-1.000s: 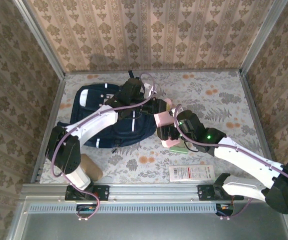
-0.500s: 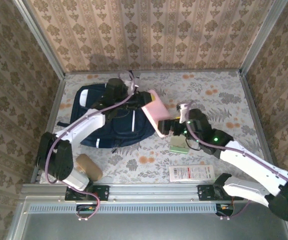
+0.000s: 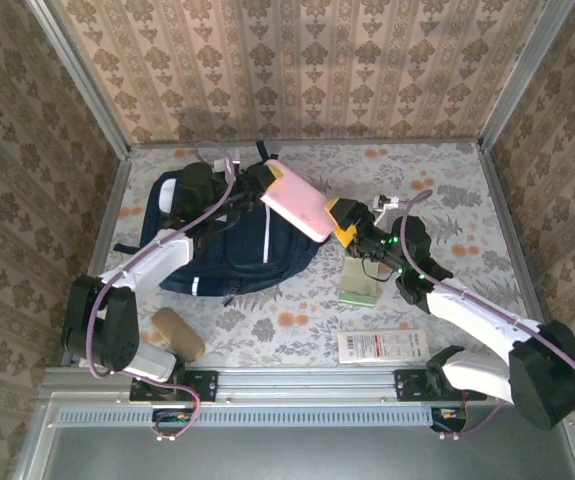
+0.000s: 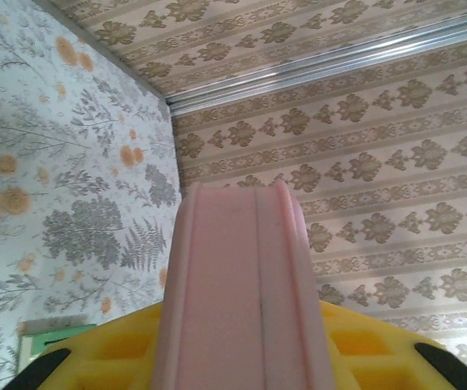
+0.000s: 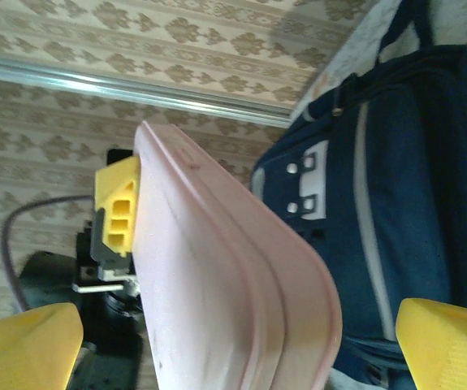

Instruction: Pack books, pencil case, and school supplies into a backpack

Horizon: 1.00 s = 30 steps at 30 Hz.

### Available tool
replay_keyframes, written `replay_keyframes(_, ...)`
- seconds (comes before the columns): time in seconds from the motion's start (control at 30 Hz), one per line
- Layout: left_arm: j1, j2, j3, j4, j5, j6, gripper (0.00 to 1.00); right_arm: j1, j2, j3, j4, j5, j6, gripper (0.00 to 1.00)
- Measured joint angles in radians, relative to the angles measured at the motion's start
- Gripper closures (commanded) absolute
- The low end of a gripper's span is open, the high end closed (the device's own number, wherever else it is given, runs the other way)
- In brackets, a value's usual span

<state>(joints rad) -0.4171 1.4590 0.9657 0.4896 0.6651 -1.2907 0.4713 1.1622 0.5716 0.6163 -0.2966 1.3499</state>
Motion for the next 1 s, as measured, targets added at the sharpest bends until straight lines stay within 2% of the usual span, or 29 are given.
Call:
replay_keyframes(0.07, 0.0, -0.005, -0.003, 0.018, 0.0, -0.015, 0.76, 0.002, 0.035, -0.005, 0.084, 0.0, 0.054, 0.03)
replay_keyframes(0.33, -0.002, -0.01, -0.035, 0.058, -0.011, -0.054, 0.76, 0.035, 0.114, -0.005, 0.295, 0.001, 0.166, 0.28)
replay_keyframes(0.53, -0.002, -0.01, -0.047, 0.105, -0.011, -0.094, 0.73, 0.045, 0.135, -0.005, 0.324, 0.008, 0.187, 0.55)
replay_keyframes(0.6, -0.002, -0.01, -0.053, 0.127, -0.011, -0.107, 0.72, 0.046, 0.137, -0.005, 0.324, 0.012, 0.191, 0.6)
replay_keyframes(0.67, -0.002, -0.01, -0.058, 0.145, -0.011, -0.117, 0.64, 0.046, 0.137, -0.005, 0.324, 0.016, 0.191, 0.62)
replay_keyframes(0.73, -0.002, -0.01, -0.063, 0.151, -0.011, -0.122, 0.49, 0.046, 0.137, -0.006, 0.329, 0.019, 0.191, 0.64)
replay_keyframes(0.87, -0.002, -0.007, -0.065, 0.137, -0.009, -0.111, 0.26, 0.046, 0.13, -0.019, 0.327, 0.032, 0.177, 0.66)
replay_keyframes(1.0, 0.017, -0.008, -0.065, 0.063, 0.006, -0.043, 0.2, 0.023, 0.084, -0.064, 0.286, 0.035, 0.145, 0.65)
